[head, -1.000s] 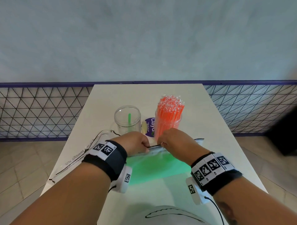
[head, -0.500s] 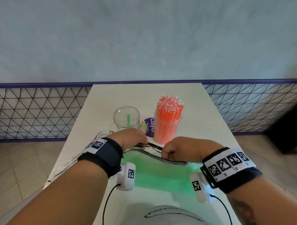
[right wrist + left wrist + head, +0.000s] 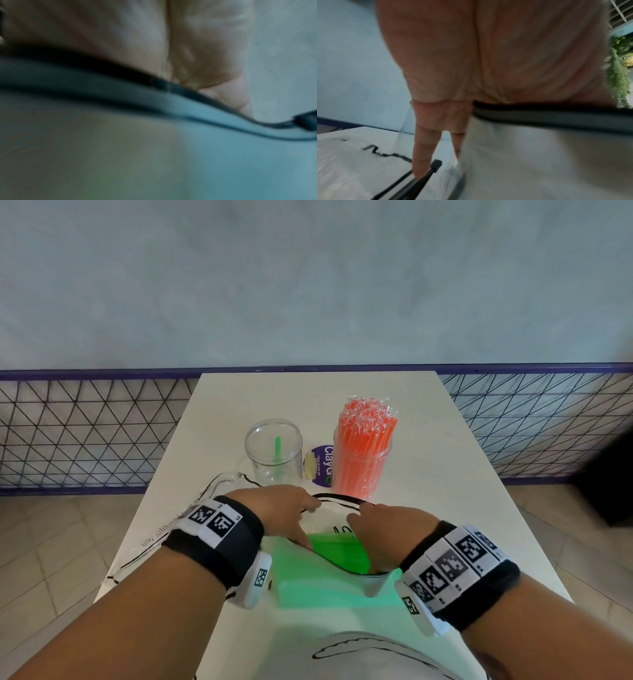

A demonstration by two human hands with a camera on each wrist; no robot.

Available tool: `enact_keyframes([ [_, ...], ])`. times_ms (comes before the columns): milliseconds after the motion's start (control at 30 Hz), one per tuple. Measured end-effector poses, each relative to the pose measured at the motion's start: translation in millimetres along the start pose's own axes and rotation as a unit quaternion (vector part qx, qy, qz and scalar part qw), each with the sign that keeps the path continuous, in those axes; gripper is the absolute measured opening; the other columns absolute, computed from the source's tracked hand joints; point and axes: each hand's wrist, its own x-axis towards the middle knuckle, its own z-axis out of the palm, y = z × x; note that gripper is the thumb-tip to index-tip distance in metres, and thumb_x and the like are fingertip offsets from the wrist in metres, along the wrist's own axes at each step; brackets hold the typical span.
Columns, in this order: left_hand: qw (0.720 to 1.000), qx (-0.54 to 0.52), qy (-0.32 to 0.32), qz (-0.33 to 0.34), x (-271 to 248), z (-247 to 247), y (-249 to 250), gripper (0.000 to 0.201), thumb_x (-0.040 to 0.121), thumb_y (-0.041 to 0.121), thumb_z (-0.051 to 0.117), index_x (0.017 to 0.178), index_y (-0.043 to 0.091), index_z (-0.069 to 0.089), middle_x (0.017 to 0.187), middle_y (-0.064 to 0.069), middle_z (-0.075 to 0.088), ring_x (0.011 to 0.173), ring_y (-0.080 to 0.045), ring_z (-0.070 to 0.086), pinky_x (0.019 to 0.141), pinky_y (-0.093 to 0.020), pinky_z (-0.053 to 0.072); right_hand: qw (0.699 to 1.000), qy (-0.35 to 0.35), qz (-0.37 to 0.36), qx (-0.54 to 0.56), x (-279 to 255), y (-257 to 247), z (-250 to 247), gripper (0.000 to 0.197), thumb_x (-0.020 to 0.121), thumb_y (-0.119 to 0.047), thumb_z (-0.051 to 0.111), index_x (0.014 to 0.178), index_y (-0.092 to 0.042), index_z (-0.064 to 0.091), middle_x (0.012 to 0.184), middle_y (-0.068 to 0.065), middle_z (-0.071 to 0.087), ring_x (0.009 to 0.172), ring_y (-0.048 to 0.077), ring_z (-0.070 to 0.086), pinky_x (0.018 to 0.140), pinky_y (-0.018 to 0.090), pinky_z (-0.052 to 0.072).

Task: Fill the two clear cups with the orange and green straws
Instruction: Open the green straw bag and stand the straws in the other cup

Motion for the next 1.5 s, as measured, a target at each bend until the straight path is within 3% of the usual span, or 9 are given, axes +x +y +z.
enact_keyframes([
  [267, 0.999, -0.034, -0.031, 0.024, 4, 9, 3, 0.129, 0.063, 0.026, 0.092, 0.158, 0.023, 0.005, 0.162, 0.005, 0.018, 0.145, -0.016, 0.029, 0.116, -0.037, 0.032, 0.985, 0.035, -0.069, 0.155, 41, -41, 9, 0.076, 0.076, -0.047, 0.075, 0.135, -0.011, 0.044, 0.117, 0.007, 0.058, 0.090, 0.021, 0.057, 0.075, 0.033, 0.051],
  [600, 0.973, -0.224, 0.059, -0.009, 1, 12, -32, 0.057, 0.075, 0.010, 0.078, 0.122, 0.037, 0.059, 0.121, 0.006, 0.063, 0.109, -0.018, 0.063, 0.094, -0.034, 0.055, 0.967, 0.095, -0.081, 0.223, 41, -10, -4, 0.017, 0.084, -0.024, 0.066, 0.097, -0.020, 0.056, 0.088, 0.001, 0.063, 0.079, 0.021, 0.058, 0.066, 0.027, 0.044],
  [767, 0.978, -0.201, 0.061, -0.012, -1, 10, -41, 0.040, 0.079, 0.010, 0.076, 0.113, 0.029, 0.066, 0.098, 0.014, 0.068, 0.096, -0.009, 0.064, 0.092, -0.024, 0.049, 0.955, 0.100, -0.084, 0.266, 36, 1, -16, 0.021, 0.079, -0.017, 0.069, 0.093, -0.023, 0.055, 0.087, -0.002, 0.063, 0.080, 0.018, 0.062, 0.066, 0.030, 0.053],
  [867, 0.973, -0.216, 0.069, -0.028, -1, 13, -43, 0.044, 0.081, 0.013, 0.075, 0.123, 0.023, 0.063, 0.112, 0.010, 0.070, 0.106, -0.008, 0.065, 0.101, -0.026, 0.048, 0.930, 0.125, -0.093, 0.332, 30, 8, -28, 0.022, 0.082, -0.017, 0.072, 0.099, -0.020, 0.059, 0.086, -0.005, 0.061, 0.077, 0.015, 0.060, 0.063, 0.026, 0.047],
  [1000, 0.967, -0.241, 0.066, -0.057, 1, 16, -49, 0.051, 0.082, 0.019, 0.072, 0.131, 0.025, 0.060, 0.117, 0.011, 0.066, 0.112, -0.008, 0.063, 0.103, -0.029, 0.048, 0.881, 0.174, -0.089, 0.430, 16, 17, -55, 0.034, 0.084, -0.020, 0.073, 0.114, -0.023, 0.058, 0.092, -0.001, 0.065, 0.078, 0.016, 0.062, 0.071, 0.031, 0.051],
  [1133, 0.958, -0.264, 0.084, -0.071, 4, 16, -50, 0.033, 0.088, 0.025, 0.070, 0.121, 0.031, 0.065, 0.117, 0.013, 0.061, 0.101, -0.008, 0.064, 0.078, -0.013, 0.049, 0.786, 0.273, -0.046, 0.552, 6, 25, -85, 0.027, 0.084, -0.024, 0.074, 0.103, -0.027, 0.055, 0.082, -0.003, 0.065, 0.071, 0.011, 0.064, 0.069, 0.031, 0.051],
  [1267, 0.932, -0.317, 0.127, -0.119, -3, 8, -59, 0.019, 0.089, 0.037, 0.067, 0.100, 0.022, 0.067, 0.108, 0.001, 0.066, 0.097, -0.015, 0.067, 0.091, -0.032, 0.057, 0.689, 0.368, -0.050, 0.623, 3, 29, -111, 0.024, 0.080, -0.028, 0.073, 0.098, -0.029, 0.057, 0.081, -0.003, 0.071, 0.082, 0.018, 0.072, 0.086, 0.051, 0.056],
  [1367, 0.911, -0.324, 0.183, -0.179, -7, -6, -72, 0.027, 0.087, 0.034, 0.054, 0.101, 0.012, 0.059, 0.105, -0.005, 0.064, 0.095, -0.020, 0.062, 0.090, -0.037, 0.055, 0.623, 0.441, -0.079, 0.642, 0, 26, -137, 0.021, 0.083, -0.022, 0.072, 0.096, -0.028, 0.055, 0.079, -0.005, 0.068, 0.081, 0.019, 0.070, 0.086, 0.050, 0.056],
  [1500, 0.815, -0.398, 0.364, -0.212, -8, -21, -75, 0.022, 0.091, 0.025, 0.055, 0.110, 0.016, 0.051, 0.104, -0.003, 0.057, 0.080, -0.015, 0.056, 0.063, -0.030, 0.042, 0.539, 0.530, -0.116, 0.645, 7, 11, -173, 0.023, 0.085, -0.013, 0.068, 0.092, -0.027, 0.052, 0.081, 0.001, 0.064, 0.077, 0.020, 0.065, 0.074, 0.038, 0.054],
])
